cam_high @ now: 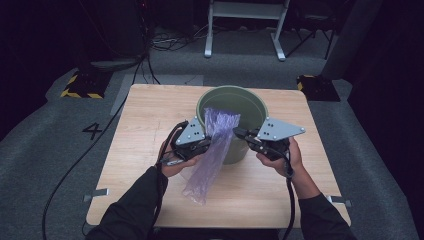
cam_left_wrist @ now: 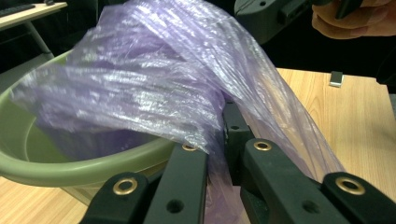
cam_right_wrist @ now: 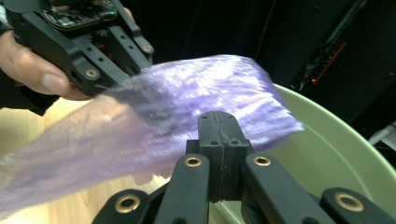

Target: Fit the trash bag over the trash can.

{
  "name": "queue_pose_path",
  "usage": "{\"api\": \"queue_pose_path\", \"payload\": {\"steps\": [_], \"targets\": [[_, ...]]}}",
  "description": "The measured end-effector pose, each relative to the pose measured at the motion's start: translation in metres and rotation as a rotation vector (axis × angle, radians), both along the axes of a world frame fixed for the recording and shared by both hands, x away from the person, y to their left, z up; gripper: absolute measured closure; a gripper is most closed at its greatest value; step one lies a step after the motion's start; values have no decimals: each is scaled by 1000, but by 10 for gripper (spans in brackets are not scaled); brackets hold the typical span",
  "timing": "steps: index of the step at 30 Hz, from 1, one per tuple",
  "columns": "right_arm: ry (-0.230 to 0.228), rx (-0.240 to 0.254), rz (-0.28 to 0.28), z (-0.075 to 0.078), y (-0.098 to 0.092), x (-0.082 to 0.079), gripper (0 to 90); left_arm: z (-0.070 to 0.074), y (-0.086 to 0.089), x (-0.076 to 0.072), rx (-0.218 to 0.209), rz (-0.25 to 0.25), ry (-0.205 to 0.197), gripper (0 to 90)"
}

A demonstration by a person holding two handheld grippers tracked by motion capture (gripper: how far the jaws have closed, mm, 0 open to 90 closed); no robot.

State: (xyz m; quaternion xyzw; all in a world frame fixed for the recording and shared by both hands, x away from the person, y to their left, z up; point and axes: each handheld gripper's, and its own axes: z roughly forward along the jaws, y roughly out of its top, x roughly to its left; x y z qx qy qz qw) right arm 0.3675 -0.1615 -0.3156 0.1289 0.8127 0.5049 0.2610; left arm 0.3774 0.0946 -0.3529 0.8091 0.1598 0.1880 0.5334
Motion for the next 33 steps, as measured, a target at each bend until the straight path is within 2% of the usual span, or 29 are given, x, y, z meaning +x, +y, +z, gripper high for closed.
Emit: {"api": "queue_pose_path", "payload": {"steps": [3, 4, 8, 10, 12, 14, 16, 19, 23, 25, 28, 30, 33], "targets": [[9, 7, -30, 1, -7, 3, 886, 1, 0, 1, -1, 2, 8, 881], [17, 23, -30, 1, -9, 4, 761, 1, -1, 1, 1, 1, 9, 881], [39, 72, 11, 5, -9, 1, 461, 2, -4, -1, 11, -7, 11, 882], [76, 88, 57, 6, -5, 0, 391, 2, -5, -1, 19, -11, 8, 882], [81, 86, 74, 7, 0, -2, 324, 1, -6, -2, 26, -7, 6, 882], [92, 88, 101, 7, 6, -2, 299, 1, -6, -2, 29, -6, 3, 882], [90, 62, 106, 6, 13, -2, 270, 1, -6, -2, 32, -4, 2, 882], [108, 44, 102, 2, 21, 2, 298, 1, -6, -3, 32, -5, 2, 882], [96, -23, 61, -5, 29, 6, 553, 1, -5, -4, 26, -1, 0, 882], [103, -30, 66, -7, 29, 8, 665, 1, -4, -3, 23, 5, 6, 883], [76, -35, 50, -7, 25, 7, 802, 1, 0, -3, 8, 4, 12, 872], [72, -32, 42, -6, 22, 7, 869, 2, 1, -4, 6, 1, 7, 865], [62, -32, 10, -4, 18, 7, 891, 3, 4, -4, 4, 7, -5, 850]]}}
